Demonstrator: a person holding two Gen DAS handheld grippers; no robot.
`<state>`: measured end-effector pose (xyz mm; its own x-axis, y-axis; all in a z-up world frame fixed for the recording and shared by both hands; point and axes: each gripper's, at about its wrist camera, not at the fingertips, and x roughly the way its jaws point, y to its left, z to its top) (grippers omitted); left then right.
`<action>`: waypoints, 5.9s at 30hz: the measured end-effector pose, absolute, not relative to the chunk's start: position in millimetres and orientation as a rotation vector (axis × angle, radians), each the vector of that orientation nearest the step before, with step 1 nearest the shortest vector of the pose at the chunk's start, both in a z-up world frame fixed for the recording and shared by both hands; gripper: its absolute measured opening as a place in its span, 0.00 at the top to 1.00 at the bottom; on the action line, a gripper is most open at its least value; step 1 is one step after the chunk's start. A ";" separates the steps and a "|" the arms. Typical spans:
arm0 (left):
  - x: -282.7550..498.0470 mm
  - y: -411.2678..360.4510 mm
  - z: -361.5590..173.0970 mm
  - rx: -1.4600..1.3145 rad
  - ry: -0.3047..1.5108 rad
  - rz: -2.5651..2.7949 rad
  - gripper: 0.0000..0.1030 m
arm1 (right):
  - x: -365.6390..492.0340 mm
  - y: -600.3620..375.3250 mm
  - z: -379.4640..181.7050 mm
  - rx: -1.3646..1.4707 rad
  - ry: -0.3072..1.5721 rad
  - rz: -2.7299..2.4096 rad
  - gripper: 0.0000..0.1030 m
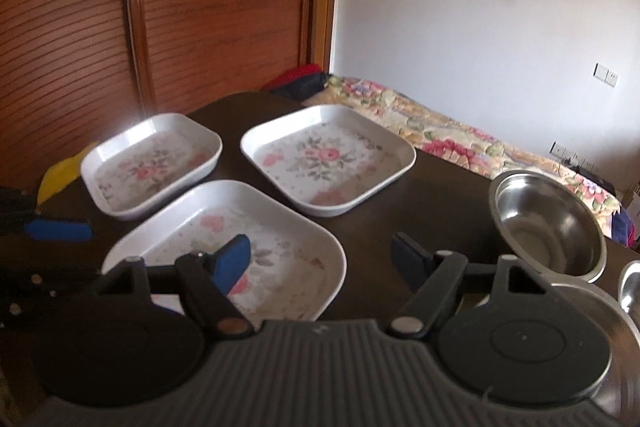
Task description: Organize plates and bowls
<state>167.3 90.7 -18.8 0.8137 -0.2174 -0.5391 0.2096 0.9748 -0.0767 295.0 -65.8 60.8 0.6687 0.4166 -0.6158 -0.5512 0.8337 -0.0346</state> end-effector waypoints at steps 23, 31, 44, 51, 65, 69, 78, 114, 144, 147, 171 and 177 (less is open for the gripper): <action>181.6 97.4 -30.1 -0.122 0.614 -0.246 0.47 | 319.0 -56.2 51.3 -0.293 0.803 0.569 0.41; 184.7 95.3 -32.9 -0.120 0.613 -0.219 0.52 | 313.0 -49.5 47.7 -0.313 0.816 0.589 0.60; 169.2 92.3 -27.2 -0.129 0.580 -0.229 0.62 | 306.9 -65.9 52.2 -0.212 0.768 0.528 0.92; 158.4 89.9 -21.7 -0.133 0.565 -0.229 0.63 | 292.6 -65.3 66.9 -0.200 0.723 0.526 0.91; 118.6 84.9 4.1 -0.082 0.521 -0.241 0.64 | 248.3 -71.0 94.5 -0.174 0.650 0.511 0.91; 111.1 87.3 1.9 -0.069 0.534 -0.240 0.64 | 232.4 -73.2 95.7 -0.157 0.635 0.507 0.91; 117.8 89.6 -15.2 -0.056 0.593 -0.229 0.65 | 215.1 -70.8 69.8 -0.102 0.651 0.495 0.91; 141.4 84.8 -19.6 -0.037 0.593 -0.224 0.62 | 211.7 -81.2 34.3 -0.114 0.590 0.410 0.66; 114.7 75.8 15.2 0.057 0.431 -0.134 0.00 | 151.6 -90.6 67.4 -0.130 0.347 0.430 0.00; 115.4 76.1 14.9 0.049 0.434 -0.140 0.00 | 151.9 -91.8 68.0 -0.118 0.348 0.430 0.00; 178.9 145.9 46.0 0.085 0.490 -0.201 0.08 | 201.5 -43.1 91.8 -0.080 0.428 0.551 0.10; 204.8 168.9 43.0 0.088 0.526 -0.197 0.11 | 225.5 -13.9 95.0 -0.055 0.508 0.606 0.26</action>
<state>204.8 168.9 43.0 0.8466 -0.1645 -0.5062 0.2096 0.9772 0.0329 225.5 -13.8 95.0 0.7033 0.5311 -0.4726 -0.5575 0.8245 0.0968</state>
